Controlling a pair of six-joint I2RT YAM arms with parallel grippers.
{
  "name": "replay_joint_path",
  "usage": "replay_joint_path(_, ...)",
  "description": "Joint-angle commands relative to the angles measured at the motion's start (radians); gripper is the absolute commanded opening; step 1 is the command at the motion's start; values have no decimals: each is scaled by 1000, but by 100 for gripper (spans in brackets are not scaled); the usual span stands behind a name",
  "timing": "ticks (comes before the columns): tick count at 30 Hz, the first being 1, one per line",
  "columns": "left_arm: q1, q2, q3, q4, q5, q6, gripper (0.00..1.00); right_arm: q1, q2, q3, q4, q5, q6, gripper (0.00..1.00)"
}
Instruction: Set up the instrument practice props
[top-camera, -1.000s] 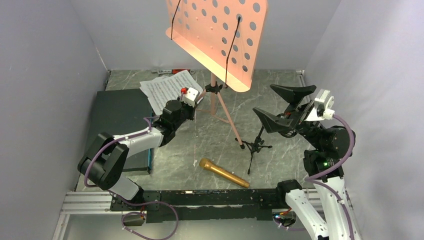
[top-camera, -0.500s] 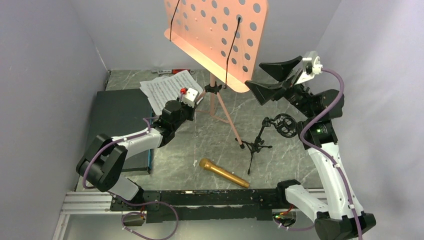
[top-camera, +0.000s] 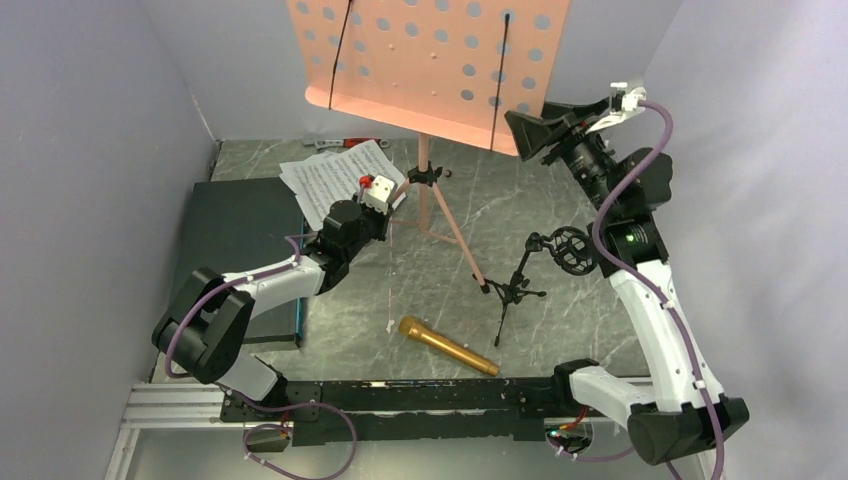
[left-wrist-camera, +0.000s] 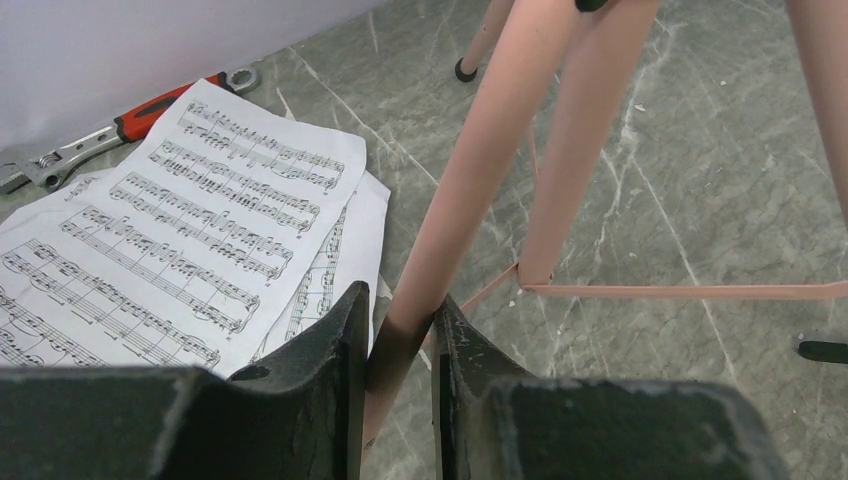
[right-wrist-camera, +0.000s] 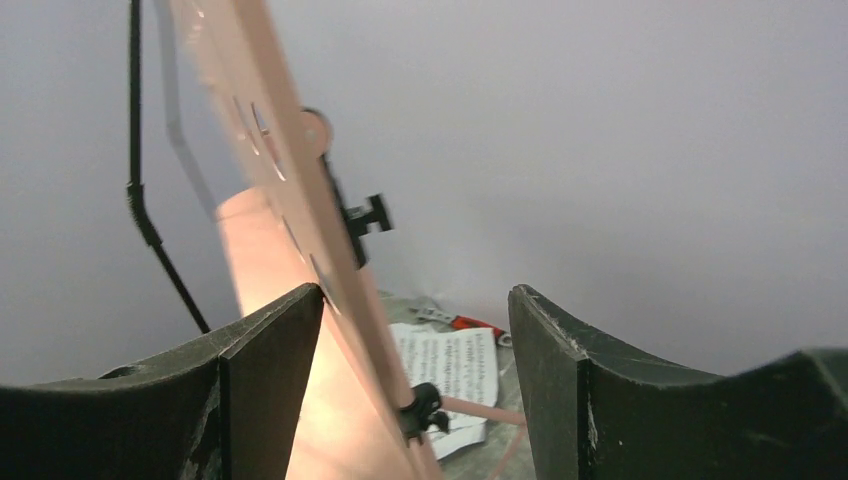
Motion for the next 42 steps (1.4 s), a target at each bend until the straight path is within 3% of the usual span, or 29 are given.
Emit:
replay_joint_path(1,-4,-32,-14,-37,-10,-100,3,-2,61,61,-39,199,-47,72)
replay_joint_path(7,-6,-29,-12,-39,-6,-103,3,-4,116,103,-84,271,-57,72)
replay_joint_path(16,-8,-26,-9,-37,-1,-107,3,-5,73,67,-83,296,-60,75)
replay_joint_path(22,-7,-25,-6,-37,16,-110,3,-2,-30,-14,-49,376,-61,77)
replay_joint_path(32,-8,-40,-11,-46,35,-115,3,-3,-181,-164,-61,331,0,79)
replay_joint_path(39,-7,-81,-27,-42,41,-128,38,-4,-245,-273,-5,216,-7,80)
replay_joint_path(42,-8,-90,-16,-62,52,-129,48,-3,-229,-277,-12,160,-10,80)
